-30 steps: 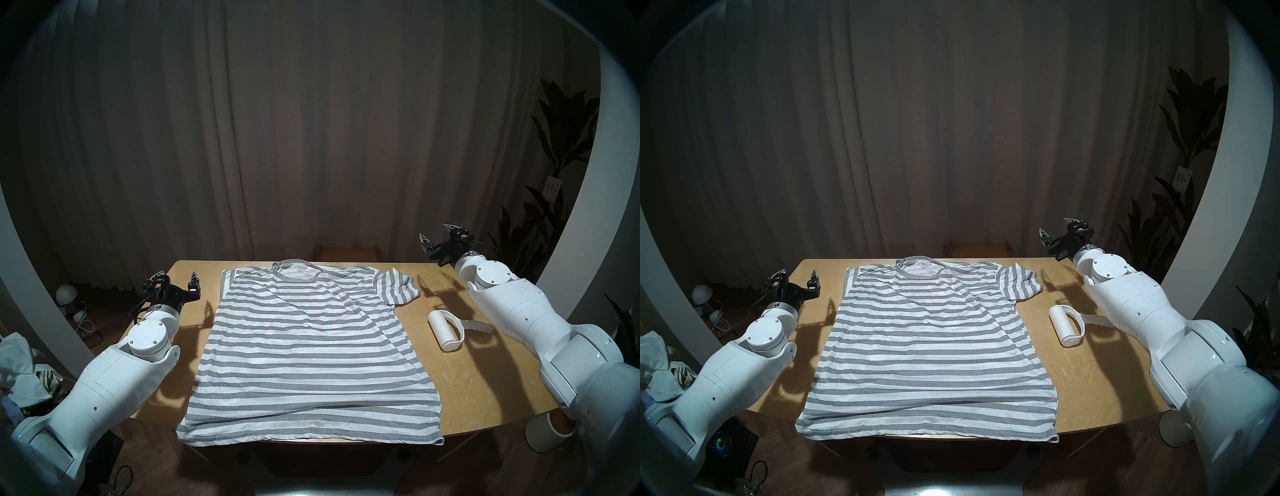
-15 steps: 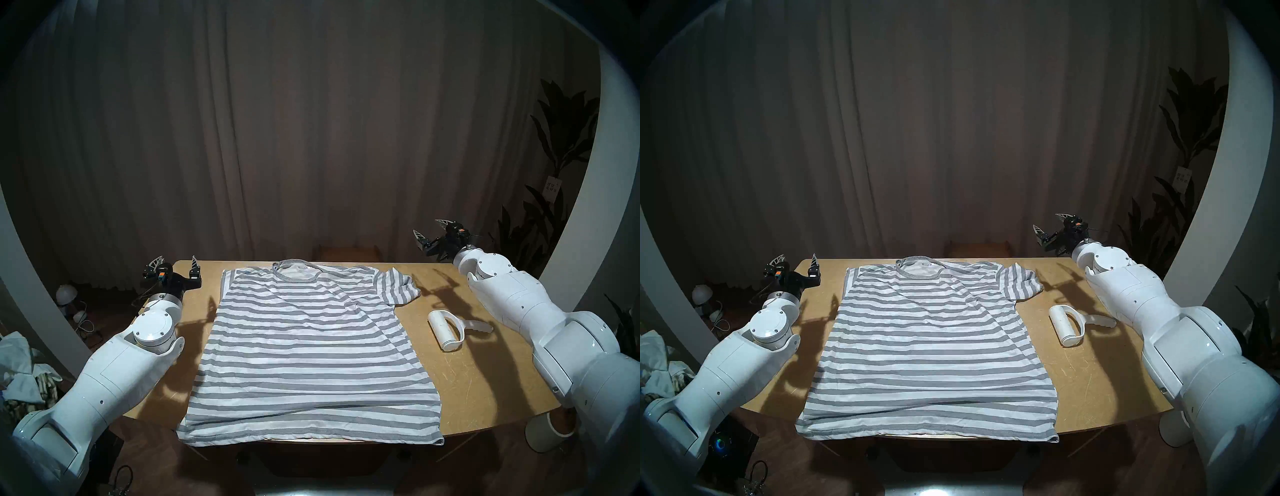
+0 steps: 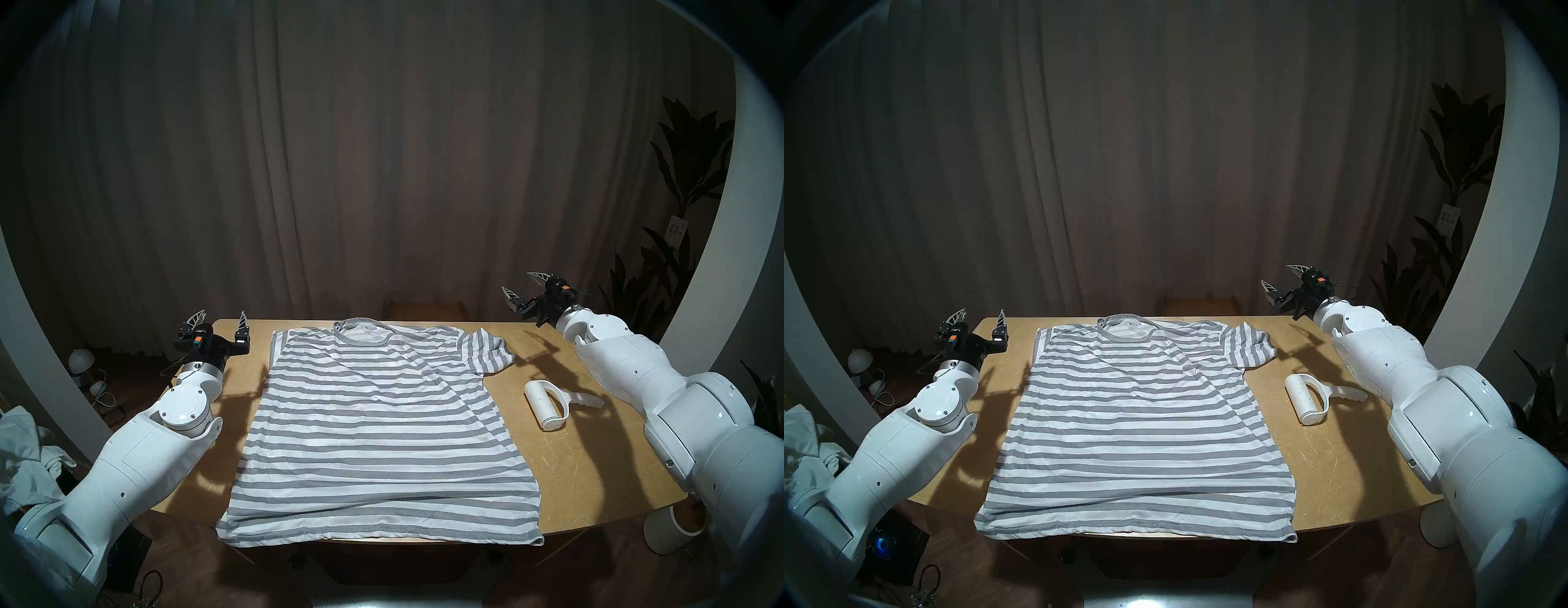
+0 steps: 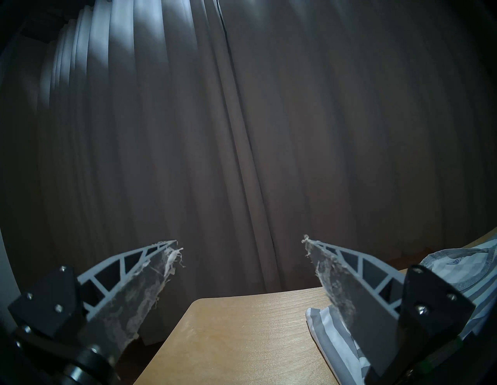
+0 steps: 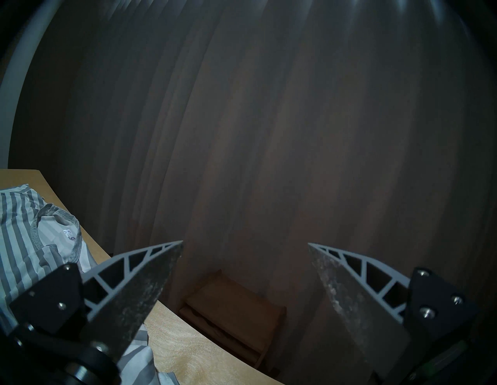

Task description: Use the fur roller to clean a top

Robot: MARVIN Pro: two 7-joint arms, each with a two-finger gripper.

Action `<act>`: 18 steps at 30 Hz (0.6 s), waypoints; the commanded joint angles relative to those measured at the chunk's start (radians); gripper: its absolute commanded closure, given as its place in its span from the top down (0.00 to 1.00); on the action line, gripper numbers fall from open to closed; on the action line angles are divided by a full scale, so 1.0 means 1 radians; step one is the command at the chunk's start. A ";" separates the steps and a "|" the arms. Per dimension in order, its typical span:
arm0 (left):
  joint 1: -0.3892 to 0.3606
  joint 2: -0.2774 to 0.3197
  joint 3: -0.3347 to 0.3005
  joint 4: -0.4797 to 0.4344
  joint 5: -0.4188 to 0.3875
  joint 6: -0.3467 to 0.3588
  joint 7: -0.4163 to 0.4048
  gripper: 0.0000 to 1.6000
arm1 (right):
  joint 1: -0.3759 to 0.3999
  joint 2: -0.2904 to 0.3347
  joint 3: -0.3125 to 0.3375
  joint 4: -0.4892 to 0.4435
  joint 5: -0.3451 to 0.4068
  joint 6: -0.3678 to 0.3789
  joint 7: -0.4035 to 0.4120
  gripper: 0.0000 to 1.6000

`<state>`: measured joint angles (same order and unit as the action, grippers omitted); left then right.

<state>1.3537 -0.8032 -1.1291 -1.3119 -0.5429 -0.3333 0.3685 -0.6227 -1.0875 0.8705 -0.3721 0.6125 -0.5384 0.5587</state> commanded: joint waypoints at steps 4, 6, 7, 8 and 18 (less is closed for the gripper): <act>-0.016 0.007 -0.012 0.014 -0.001 -0.051 -0.033 1.00 | 0.073 -0.030 0.007 0.048 0.004 -0.057 0.065 1.00; -0.017 0.007 -0.012 0.017 -0.001 -0.056 -0.038 1.00 | 0.078 -0.033 0.008 0.060 0.005 -0.064 0.073 1.00; -0.017 0.006 -0.012 0.019 -0.002 -0.059 -0.041 1.00 | 0.081 -0.036 0.009 0.068 0.006 -0.068 0.080 1.00; -0.018 0.006 -0.012 0.020 -0.002 -0.061 -0.043 1.00 | 0.083 -0.038 0.010 0.072 0.006 -0.070 0.083 1.00; -0.020 0.003 -0.014 0.032 -0.003 -0.079 -0.061 1.00 | 0.102 -0.054 0.018 0.119 0.009 -0.096 0.118 1.00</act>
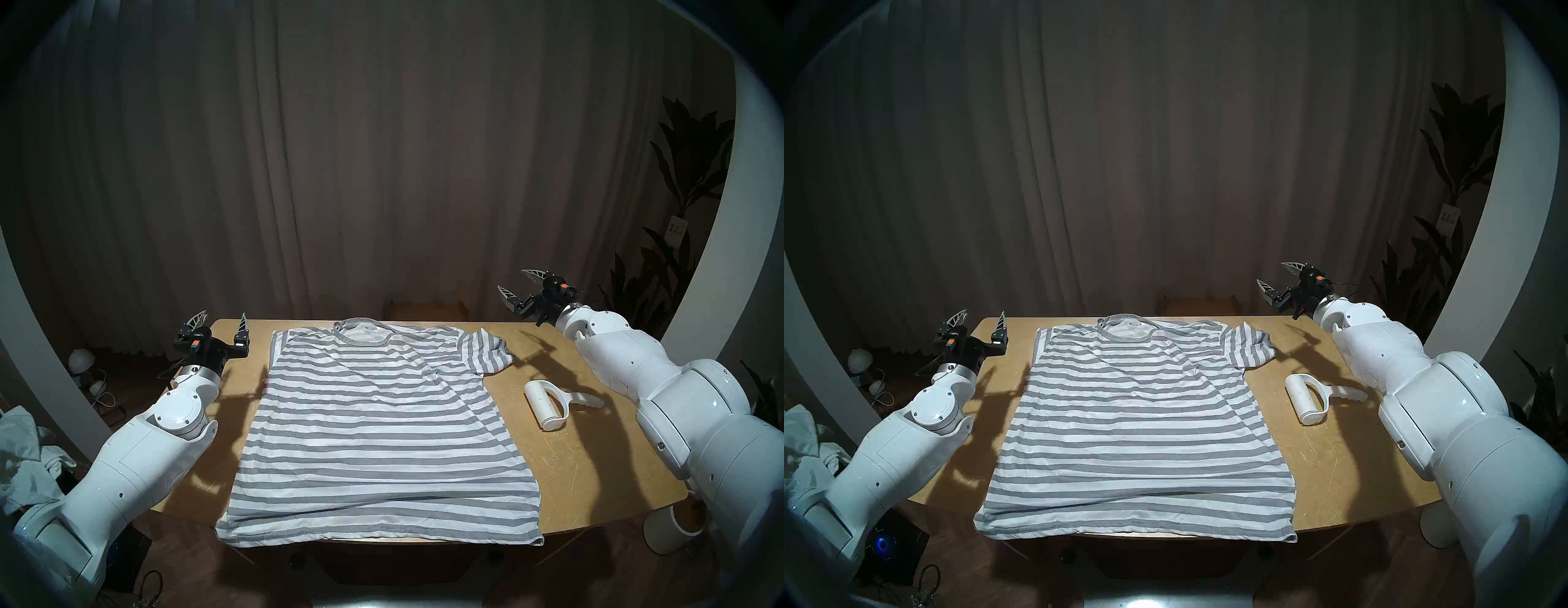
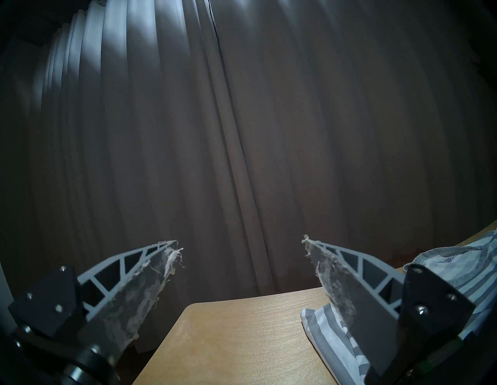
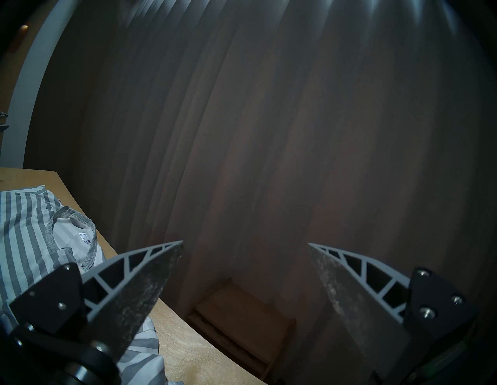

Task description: Use the fur roller to clean a top

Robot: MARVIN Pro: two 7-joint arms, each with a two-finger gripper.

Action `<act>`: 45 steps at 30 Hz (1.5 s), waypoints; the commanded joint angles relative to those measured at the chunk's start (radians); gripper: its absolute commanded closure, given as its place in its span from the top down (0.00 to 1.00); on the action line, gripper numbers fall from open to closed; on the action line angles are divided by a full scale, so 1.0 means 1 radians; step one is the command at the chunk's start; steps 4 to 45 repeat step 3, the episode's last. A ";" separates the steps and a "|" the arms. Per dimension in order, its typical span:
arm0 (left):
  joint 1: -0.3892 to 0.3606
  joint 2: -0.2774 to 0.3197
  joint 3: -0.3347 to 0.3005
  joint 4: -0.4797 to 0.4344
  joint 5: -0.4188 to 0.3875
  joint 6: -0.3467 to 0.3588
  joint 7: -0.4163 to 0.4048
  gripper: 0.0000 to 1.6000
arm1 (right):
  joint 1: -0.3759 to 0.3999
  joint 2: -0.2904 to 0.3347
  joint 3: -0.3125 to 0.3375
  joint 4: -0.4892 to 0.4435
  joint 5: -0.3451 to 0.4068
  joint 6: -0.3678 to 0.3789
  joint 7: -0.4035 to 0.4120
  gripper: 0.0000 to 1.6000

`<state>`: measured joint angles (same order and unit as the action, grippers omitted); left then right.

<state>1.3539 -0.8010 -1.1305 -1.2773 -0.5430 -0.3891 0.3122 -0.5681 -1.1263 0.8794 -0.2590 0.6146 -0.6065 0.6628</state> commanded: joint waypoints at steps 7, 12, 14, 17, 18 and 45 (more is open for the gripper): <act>-0.021 -0.001 -0.014 0.000 -0.003 -0.028 -0.009 1.00 | 0.053 -0.020 0.011 0.020 0.008 -0.035 0.024 1.00; -0.021 -0.001 -0.014 0.000 -0.003 -0.028 -0.009 1.00 | 0.053 -0.020 0.011 0.020 0.008 -0.035 0.024 1.00; -0.021 -0.001 -0.014 0.000 -0.003 -0.028 -0.009 1.00 | 0.053 -0.020 0.011 0.020 0.008 -0.035 0.024 1.00; -0.021 -0.001 -0.014 0.000 -0.003 -0.028 -0.009 1.00 | 0.053 -0.020 0.011 0.020 0.008 -0.035 0.024 1.00; -0.021 -0.001 -0.014 0.000 -0.003 -0.028 -0.009 1.00 | 0.053 -0.020 0.011 0.020 0.008 -0.035 0.024 1.00; -0.021 -0.001 -0.014 0.000 -0.003 -0.028 -0.009 1.00 | 0.053 -0.020 0.011 0.020 0.008 -0.035 0.024 1.00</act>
